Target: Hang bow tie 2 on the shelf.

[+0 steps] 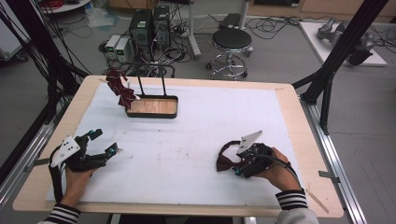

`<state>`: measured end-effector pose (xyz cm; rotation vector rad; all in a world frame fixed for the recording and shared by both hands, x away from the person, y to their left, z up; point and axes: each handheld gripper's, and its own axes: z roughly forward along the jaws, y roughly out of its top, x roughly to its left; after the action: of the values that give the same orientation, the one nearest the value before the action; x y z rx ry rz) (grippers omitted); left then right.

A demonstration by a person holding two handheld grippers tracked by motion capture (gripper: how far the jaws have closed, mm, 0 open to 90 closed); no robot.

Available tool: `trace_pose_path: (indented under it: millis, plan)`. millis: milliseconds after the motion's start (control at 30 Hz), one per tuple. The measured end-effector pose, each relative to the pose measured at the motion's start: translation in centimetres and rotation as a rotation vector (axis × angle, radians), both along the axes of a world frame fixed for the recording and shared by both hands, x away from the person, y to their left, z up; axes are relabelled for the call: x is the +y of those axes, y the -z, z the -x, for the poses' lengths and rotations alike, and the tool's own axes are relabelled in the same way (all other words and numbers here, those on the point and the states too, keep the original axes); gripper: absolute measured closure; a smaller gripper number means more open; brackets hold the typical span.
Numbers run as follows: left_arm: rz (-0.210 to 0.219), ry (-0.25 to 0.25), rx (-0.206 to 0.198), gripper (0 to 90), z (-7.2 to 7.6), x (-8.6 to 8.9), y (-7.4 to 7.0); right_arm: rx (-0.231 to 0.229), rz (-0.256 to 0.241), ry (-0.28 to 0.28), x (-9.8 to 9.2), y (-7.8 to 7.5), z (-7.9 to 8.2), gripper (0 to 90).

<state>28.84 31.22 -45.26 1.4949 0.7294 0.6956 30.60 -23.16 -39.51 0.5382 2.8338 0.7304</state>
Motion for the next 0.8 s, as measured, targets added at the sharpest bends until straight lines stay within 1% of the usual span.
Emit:
trace_pose_path:
  millis: [67, 133, 300, 467, 800]
  plan:
    - [-0.001, 0.001, 0.000, 16.3, 0.0, 0.0, 0.0, 0.010, 0.013, -0.002, 0.1, 0.2, -0.1, 42.4]
    - [-0.002, 0.000, 0.001, 16.3, 0.0, 0.0, 0.0, 0.011, 0.024, -0.012, 0.3, 0.3, -0.1, 42.7]
    - [-0.002, 0.000, 0.001, 16.3, 0.0, 0.0, 0.0, 0.014, 0.045, -0.021, 0.4, 0.5, -0.2, 46.4]
    - [-0.002, 0.000, 0.001, 16.3, 0.0, 0.0, 0.0, 0.016, 0.078, -0.030, 0.7, 0.7, -0.2, 50.8]
    - [-0.003, -0.001, 0.002, 16.4, 0.0, 0.1, 0.0, -0.009, 0.125, -0.055, 1.1, 1.0, -0.2, 58.1]
